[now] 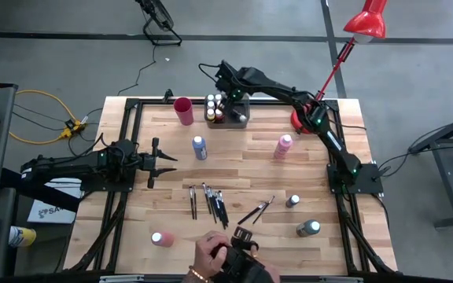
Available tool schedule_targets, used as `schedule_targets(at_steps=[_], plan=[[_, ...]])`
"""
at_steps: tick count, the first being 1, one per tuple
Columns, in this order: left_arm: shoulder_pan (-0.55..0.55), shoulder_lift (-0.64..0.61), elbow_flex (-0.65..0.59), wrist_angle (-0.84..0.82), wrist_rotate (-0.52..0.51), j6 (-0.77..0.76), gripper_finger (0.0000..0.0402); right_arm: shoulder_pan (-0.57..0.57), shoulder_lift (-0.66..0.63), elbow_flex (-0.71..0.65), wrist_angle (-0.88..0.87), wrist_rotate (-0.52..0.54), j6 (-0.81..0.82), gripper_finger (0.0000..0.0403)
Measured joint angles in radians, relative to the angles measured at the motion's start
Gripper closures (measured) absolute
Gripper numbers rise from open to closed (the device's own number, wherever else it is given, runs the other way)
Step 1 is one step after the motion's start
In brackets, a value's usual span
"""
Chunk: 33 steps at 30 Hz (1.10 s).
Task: Pick & Place Paint Supplies
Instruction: Put the green paint bottle into the black bin
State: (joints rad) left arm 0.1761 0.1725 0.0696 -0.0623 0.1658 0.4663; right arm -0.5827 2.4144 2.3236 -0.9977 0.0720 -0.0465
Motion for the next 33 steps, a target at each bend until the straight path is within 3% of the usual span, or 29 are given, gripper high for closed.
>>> schedule_targets(at_steps=[4,13,22,33], plan=[[0.0,0.0,0.0,0.0,0.0,0.0,0.0254,0.0,-0.012,0.0,-0.001,0.001,0.003,0.0181],[0.0,0.0,0.0,0.0,-0.001,0.0,0.0254,0.001,-0.021,0.004,-0.228,-0.07,0.155,0.0184],[0.0,0.0,0.0,0.0,-0.001,0.0,0.0254,0.013,0.001,-0.002,-0.284,-0.149,0.159,0.0184],[0.0,0.0,0.0,0.0,-0.003,0.0,0.0254,0.02,0.048,-0.003,-0.299,-0.125,0.148,0.0184]])
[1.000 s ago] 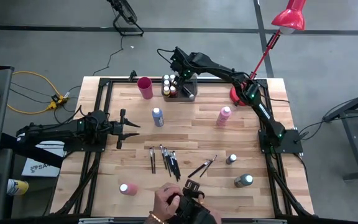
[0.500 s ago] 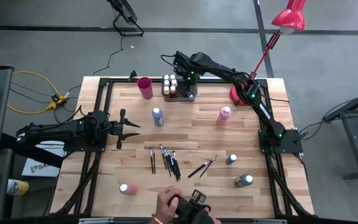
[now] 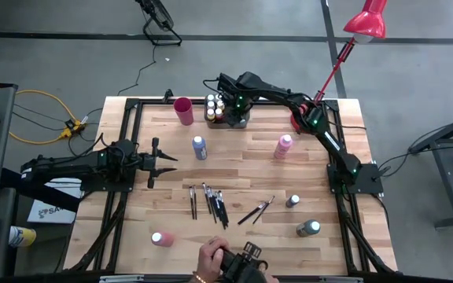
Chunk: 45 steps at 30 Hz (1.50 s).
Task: Pick & Place Paint Supplies
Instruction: Put the green paint bottle into the black bin
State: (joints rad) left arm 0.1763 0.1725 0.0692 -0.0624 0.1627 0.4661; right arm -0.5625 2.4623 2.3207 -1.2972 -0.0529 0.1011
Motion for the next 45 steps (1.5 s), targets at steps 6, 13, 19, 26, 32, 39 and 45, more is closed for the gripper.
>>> schedule_targets(at_steps=[6,13,19,26,32,39,45], plan=[[0.0,0.0,0.0,0.0,0.001,0.0,0.0254,-0.007,0.033,0.0,0.017,0.028,0.0,0.0184],[0.0,0.0,0.0,0.0,0.003,0.0,0.0254,-0.008,0.034,0.0,0.019,0.092,0.007,0.0184],[0.0,0.0,0.0,0.0,0.003,0.0,0.0254,-0.009,0.048,0.001,0.031,0.1,0.011,0.0184],[0.0,0.0,0.0,0.0,0.003,0.0,0.0254,-0.007,0.05,0.0,0.038,0.08,0.01,0.0184],[0.0,0.0,0.0,0.0,0.003,0.0,0.0254,-0.007,0.061,0.0,0.046,0.035,0.007,0.02],[0.0,0.0,0.0,0.0,0.003,0.0,0.0254,-0.007,0.06,0.0,0.043,0.015,0.008,0.0253],[0.0,0.0,0.0,0.0,0.003,0.0,0.0254,-0.007,0.059,0.0,0.043,0.038,0.008,0.0267]])
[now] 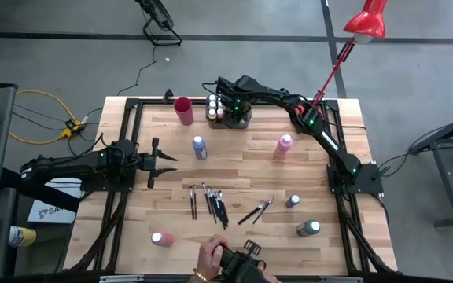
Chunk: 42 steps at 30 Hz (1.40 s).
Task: Pick & Place Paint Supplies
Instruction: Put the green paint bottle into the black bin
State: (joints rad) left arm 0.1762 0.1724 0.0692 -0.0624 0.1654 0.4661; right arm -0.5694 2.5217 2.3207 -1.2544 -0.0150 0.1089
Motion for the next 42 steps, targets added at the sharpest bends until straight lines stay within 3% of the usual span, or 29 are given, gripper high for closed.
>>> schedule_targets(at_steps=[19,29,38,42], plan=[[0.0,0.0,0.0,0.0,-0.003,0.0,0.0254,-0.012,-0.122,0.002,-0.048,0.003,0.022,0.027],[0.0,0.0,0.0,0.0,-0.002,0.0,0.0254,-0.016,-0.244,0.002,-0.152,-0.193,0.021,0.027],[0.0,0.0,0.0,0.0,0.001,0.0,0.0254,-0.016,-0.297,0.002,-0.152,-0.533,-0.052,0.027],[0.0,0.0,0.0,0.0,0.001,0.0,0.0254,-0.016,-0.294,0.001,-0.154,-0.593,-0.102,0.027]])
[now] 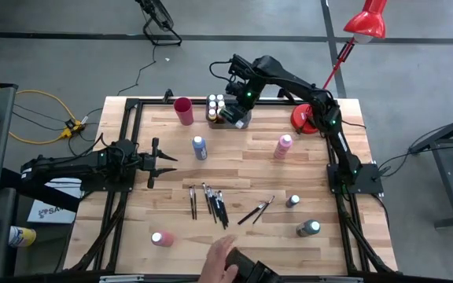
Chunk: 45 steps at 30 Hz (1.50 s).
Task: Pick & Place Paint Supplies
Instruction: Put the green paint bottle into the black bin
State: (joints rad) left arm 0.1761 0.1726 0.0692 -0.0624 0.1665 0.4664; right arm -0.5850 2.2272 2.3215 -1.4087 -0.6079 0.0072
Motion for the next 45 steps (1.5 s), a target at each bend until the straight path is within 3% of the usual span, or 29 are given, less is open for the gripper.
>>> schedule_targets(at_steps=[10,25,37,45], plan=[[0.0,0.0,0.0,0.0,0.0,0.0,0.0254,-0.013,0.0,0.0,0.028,-0.034,0.012,0.027],[0.0,0.0,0.0,0.0,-0.001,0.0,0.0254,0.034,0.0,0.0,0.054,-0.21,0.101,0.027],[0.0,0.0,0.0,0.014,-0.026,-0.017,0.0254,0.104,0.0,0.0,0.039,-0.15,0.306,0.027],[0.0,0.0,0.008,0.072,-0.076,-0.057,0.0254,0.182,-0.011,0.0,0.21,-0.074,0.51,0.027]])
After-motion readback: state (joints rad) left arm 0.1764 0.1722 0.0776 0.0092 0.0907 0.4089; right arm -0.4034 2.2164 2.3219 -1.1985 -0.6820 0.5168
